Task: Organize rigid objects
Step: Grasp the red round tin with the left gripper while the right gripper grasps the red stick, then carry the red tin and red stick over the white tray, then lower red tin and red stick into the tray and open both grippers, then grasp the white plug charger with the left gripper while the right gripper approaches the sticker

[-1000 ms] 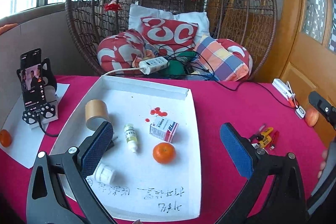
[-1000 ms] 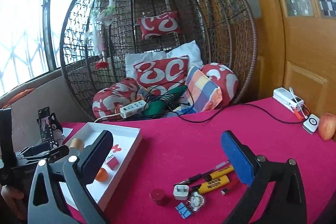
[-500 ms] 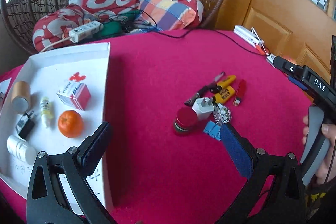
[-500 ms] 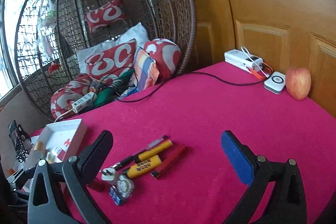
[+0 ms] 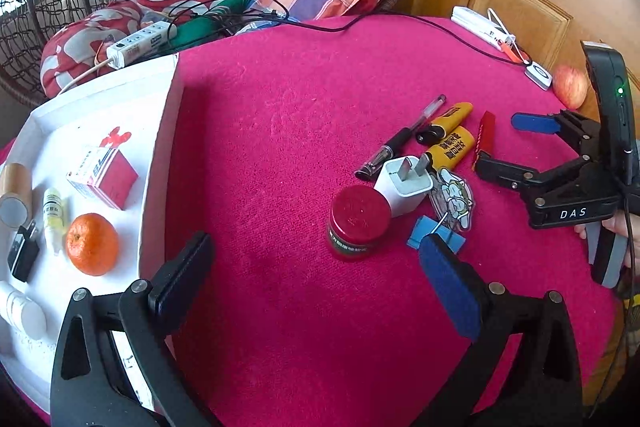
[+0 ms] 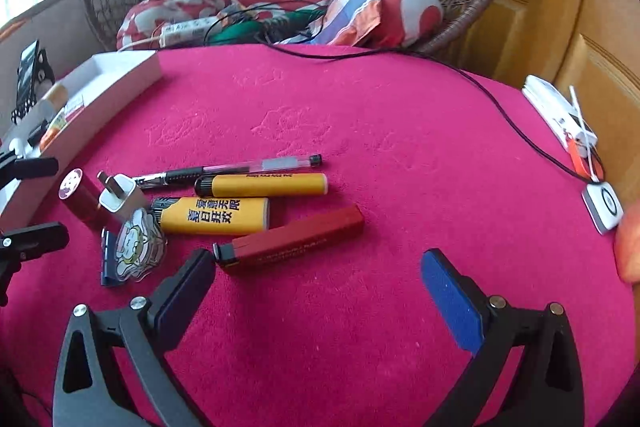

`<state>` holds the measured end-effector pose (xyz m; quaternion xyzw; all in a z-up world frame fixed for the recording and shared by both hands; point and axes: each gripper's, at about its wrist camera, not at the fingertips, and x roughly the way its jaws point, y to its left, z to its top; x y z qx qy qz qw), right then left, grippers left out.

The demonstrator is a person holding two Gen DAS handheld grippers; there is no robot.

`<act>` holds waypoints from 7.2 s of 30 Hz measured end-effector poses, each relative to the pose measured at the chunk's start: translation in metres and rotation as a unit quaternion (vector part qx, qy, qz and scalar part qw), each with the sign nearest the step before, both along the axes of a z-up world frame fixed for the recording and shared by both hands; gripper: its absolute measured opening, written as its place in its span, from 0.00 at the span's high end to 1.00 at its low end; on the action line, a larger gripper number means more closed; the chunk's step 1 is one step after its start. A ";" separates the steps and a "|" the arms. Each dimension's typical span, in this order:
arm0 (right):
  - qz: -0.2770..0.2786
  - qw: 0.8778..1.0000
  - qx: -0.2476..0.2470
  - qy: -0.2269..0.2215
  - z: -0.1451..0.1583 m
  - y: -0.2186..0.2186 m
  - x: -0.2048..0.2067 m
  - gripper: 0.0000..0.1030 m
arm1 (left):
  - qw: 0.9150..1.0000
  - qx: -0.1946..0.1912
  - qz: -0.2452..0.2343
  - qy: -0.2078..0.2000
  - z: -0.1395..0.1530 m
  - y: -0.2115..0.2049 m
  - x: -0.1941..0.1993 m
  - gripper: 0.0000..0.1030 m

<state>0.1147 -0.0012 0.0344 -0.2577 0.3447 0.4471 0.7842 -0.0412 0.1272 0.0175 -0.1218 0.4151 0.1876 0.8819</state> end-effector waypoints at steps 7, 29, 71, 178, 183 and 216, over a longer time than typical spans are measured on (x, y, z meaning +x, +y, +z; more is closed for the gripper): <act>0.030 0.999 -0.016 0.014 -0.004 0.010 0.004 0.09 | 1.000 0.012 0.000 0.005 -0.003 0.005 0.013 0.06; -0.020 0.997 0.070 0.032 0.016 -0.024 -0.009 0.22 | 0.999 0.012 -0.005 -0.051 0.030 -0.011 -0.008 0.73; 0.007 0.991 0.124 -0.060 0.102 -0.013 -0.098 0.22 | 0.990 0.020 0.018 -0.136 0.082 -0.004 -0.076 0.73; -0.173 0.947 0.271 0.021 0.091 -0.040 -0.037 0.00 | 0.994 -0.020 0.014 -0.108 0.046 0.013 -0.054 0.00; -0.201 0.959 0.187 0.070 0.044 -0.052 -0.015 0.00 | 0.998 -0.041 0.000 -0.038 0.015 0.000 -0.022 0.00; -0.073 0.982 0.119 0.127 0.005 -0.031 -0.020 0.38 | 0.998 0.010 -0.061 0.004 -0.006 -0.008 0.032 0.71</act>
